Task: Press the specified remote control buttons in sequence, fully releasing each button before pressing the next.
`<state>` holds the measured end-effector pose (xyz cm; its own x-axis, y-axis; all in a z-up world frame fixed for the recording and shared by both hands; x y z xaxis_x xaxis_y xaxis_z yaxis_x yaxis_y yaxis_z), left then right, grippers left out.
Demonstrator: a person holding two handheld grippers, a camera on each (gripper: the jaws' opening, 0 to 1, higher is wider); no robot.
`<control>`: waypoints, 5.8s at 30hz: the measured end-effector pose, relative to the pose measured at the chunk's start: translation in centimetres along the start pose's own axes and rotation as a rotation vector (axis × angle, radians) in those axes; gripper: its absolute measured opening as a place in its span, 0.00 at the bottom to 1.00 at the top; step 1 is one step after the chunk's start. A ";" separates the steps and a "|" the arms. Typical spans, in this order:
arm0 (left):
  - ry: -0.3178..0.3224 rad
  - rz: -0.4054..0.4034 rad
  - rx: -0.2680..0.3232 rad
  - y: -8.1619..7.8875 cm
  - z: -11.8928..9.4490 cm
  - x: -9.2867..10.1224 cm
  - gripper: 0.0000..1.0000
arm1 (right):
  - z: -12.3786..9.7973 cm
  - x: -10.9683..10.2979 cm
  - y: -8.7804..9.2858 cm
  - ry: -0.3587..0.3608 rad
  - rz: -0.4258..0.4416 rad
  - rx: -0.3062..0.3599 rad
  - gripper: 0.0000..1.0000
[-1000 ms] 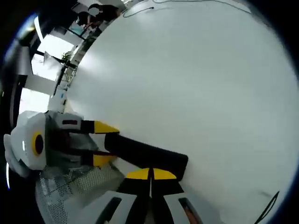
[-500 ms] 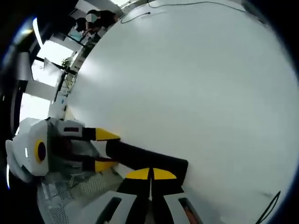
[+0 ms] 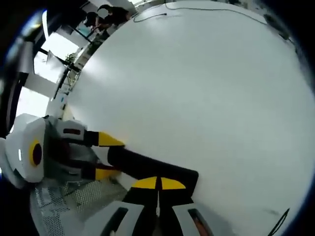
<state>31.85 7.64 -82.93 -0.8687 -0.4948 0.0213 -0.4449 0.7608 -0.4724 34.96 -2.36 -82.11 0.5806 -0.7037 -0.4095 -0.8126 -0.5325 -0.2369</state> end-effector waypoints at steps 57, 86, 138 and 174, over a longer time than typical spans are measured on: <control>0.012 0.014 0.005 -0.2 0.1 -0.1 0.26 | 0.5 -0.5 -1.2 0.155 -0.330 -0.099 0.00; 0.026 0.073 -0.005 -0.8 0.4 1.0 0.24 | 0.7 -1.4 -1.4 0.005 -0.129 0.002 0.00; 0.032 0.026 0.009 -0.9 0.5 0.8 0.25 | 0.5 -1.2 -0.9 -0.056 0.008 -0.022 0.00; 0.036 0.027 0.005 -0.9 0.6 0.8 0.25 | 0.8 -2.1 -0.6 0.113 -0.333 -0.102 0.00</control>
<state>31.69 6.32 -83.01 -0.8878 -0.4586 0.0398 -0.4201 0.7718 -0.4774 34.19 -0.15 -81.81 0.8188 -0.5285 -0.2239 -0.5724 -0.7812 -0.2493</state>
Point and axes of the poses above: the point that each gripper's makers call its tool centre point, and the gripper's own axes: z roughly forward along the fingers, x roughly to its right, y roughly out of its underside, the point moved 4 cm from there along -z, roughly backward along the fingers, and after that the axes turned 4 degrees about -z, right-handed, at the moved point
